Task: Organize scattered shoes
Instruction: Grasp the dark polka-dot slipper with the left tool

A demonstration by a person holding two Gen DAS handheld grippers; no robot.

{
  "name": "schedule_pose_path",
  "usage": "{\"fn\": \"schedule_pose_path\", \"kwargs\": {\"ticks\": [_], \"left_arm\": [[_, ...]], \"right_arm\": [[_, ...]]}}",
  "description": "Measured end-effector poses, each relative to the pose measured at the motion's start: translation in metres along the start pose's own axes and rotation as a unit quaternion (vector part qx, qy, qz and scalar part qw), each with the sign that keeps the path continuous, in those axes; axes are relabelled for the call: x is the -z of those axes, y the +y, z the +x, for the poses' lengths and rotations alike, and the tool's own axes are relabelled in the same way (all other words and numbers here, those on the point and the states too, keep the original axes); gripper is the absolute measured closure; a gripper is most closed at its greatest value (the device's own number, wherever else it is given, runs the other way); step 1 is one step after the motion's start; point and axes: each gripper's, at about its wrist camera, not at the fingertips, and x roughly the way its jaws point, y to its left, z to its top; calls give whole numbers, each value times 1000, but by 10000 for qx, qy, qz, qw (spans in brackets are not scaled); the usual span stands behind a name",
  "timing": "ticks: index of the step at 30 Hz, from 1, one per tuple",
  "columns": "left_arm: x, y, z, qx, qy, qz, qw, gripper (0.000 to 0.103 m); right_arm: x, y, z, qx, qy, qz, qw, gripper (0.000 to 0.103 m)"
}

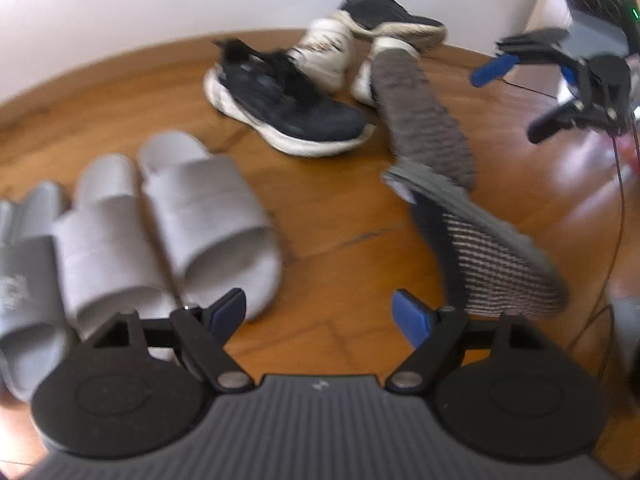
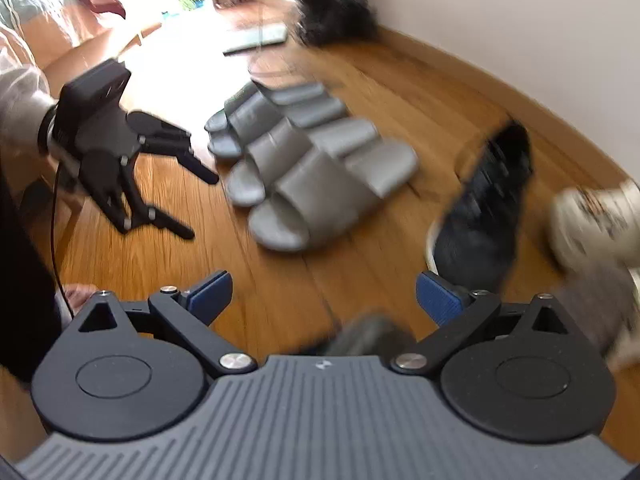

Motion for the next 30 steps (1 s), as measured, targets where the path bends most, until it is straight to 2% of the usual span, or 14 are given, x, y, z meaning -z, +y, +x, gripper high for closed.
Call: {"fn": "schedule_pose_path", "kwargs": {"ticks": [2, 5, 7, 10, 11, 13, 16, 18, 22, 24, 30], "left_arm": [[-7, -7, 1, 106, 36, 173, 9998, 22], [-39, -12, 8, 216, 2, 468, 9987, 19], [-49, -10, 11, 247, 0, 516, 9984, 17], [-83, -22, 28, 263, 11, 617, 9977, 13], [-105, -30, 39, 209, -18, 570, 9982, 13], [-128, -39, 53, 219, -49, 361, 9991, 13], [-147, -40, 67, 197, -79, 116, 9997, 11], [-162, -51, 89, 63, -27, -24, 10000, 11], [-162, -62, 120, -170, 250, -97, 9995, 11], [-158, -68, 132, -144, 384, -349, 9985, 11], [-140, -40, 95, -65, 215, -1042, 9943, 11]], "right_arm": [[20, -1, -17, 138, 190, 197, 9995, 3], [50, -4, -40, 404, 345, 511, 9973, 3], [64, -7, -48, 524, 362, 734, 9953, 3], [92, -18, -58, 814, 284, 1402, 9864, 3], [100, -21, -59, 865, 269, 1615, 9827, 3], [109, -26, -60, 919, 257, 1884, 9774, 3], [123, -26, -63, 893, 249, 2044, 9745, 3], [131, -22, -62, 821, 227, 2048, 9751, 3], [147, -17, -64, 596, 244, 2062, 9764, 3], [153, -17, -64, 500, 257, 2083, 9765, 2], [170, -31, -54, 83, 275, 2296, 9729, 1]]}}
